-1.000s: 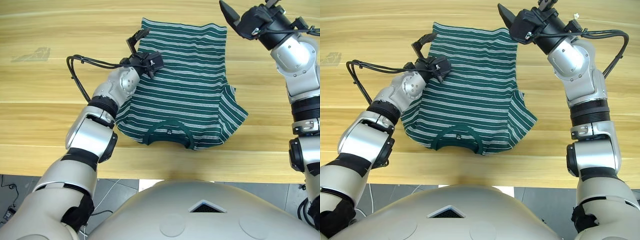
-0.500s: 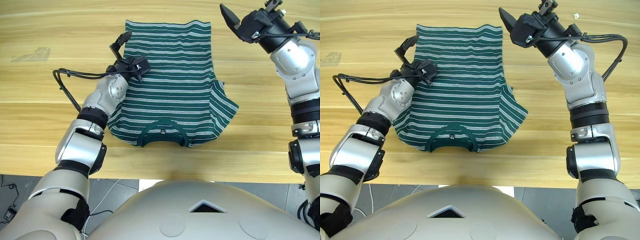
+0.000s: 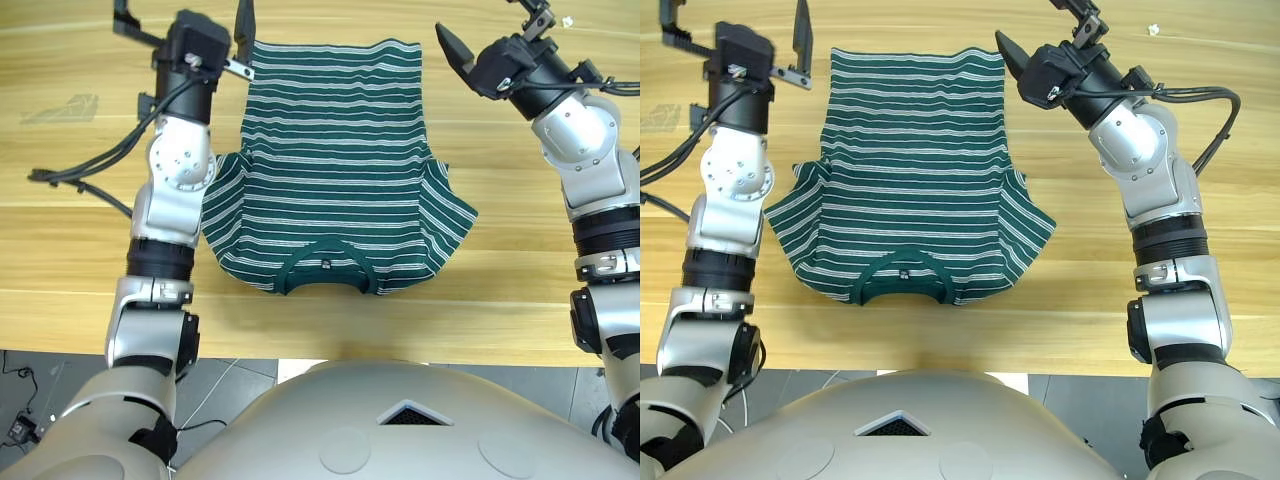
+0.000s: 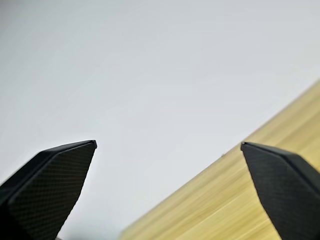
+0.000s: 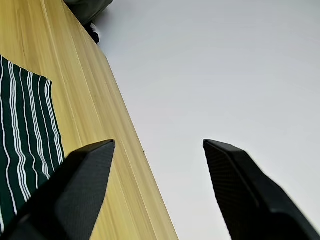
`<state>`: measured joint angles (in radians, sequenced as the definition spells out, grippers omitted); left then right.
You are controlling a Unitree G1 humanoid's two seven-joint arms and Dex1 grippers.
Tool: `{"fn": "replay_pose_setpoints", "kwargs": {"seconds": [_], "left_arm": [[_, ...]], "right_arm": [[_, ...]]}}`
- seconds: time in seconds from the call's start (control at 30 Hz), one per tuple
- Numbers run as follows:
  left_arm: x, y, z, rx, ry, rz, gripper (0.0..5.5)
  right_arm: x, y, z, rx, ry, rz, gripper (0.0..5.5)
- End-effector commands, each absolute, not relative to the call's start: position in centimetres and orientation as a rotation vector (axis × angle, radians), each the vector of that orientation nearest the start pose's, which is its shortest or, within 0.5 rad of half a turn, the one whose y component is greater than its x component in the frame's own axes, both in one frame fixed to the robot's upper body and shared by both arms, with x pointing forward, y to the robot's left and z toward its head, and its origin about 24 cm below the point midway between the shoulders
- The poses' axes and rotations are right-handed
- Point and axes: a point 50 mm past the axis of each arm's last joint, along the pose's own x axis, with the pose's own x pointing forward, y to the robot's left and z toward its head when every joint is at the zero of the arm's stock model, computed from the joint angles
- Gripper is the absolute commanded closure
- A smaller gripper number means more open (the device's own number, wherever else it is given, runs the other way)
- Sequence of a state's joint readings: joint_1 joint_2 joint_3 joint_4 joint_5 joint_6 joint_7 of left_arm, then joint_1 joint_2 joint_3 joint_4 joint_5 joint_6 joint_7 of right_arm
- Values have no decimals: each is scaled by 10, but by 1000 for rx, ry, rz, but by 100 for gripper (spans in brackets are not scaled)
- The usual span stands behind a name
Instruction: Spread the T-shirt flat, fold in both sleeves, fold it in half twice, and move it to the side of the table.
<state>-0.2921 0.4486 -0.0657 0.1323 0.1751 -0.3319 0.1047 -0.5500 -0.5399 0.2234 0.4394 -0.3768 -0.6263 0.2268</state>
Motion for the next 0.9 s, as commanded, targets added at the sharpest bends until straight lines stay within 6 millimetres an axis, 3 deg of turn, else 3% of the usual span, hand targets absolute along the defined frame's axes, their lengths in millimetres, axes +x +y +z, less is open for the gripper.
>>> {"fn": "replay_pose_setpoints", "kwargs": {"seconds": [0.03, 0.13, 0.23, 0.37, 0.4, 0.53, 0.77, 0.9], "left_arm": [[237, 225, 132, 355, -384, 24, 15], [183, 245, 133, 251, -347, 176, 15], [142, 245, 128, 148, -279, 243, 15], [114, 237, 85, -232, -42, 255, 15], [109, 239, 71, -239, 23, 263, 15], [102, 244, 38, -201, 190, 233, 15], [131, 256, 20, -180, 282, 217, 15], [147, 247, 8, -134, 327, 121, 15]], "right_arm": [[315, -173, 139, -964, -574, 509, 223], [304, -189, 147, -904, -584, 421, 223], [292, -204, 162, -753, -614, 308, 223], [283, -219, 169, -692, -614, 210, 223], [282, -220, 169, -692, -605, 211, 223], [280, -220, 169, -699, -595, 218, 223], [281, -218, 163, -703, -580, 231, 223], [287, -208, 160, -703, -583, 260, 223]]}}
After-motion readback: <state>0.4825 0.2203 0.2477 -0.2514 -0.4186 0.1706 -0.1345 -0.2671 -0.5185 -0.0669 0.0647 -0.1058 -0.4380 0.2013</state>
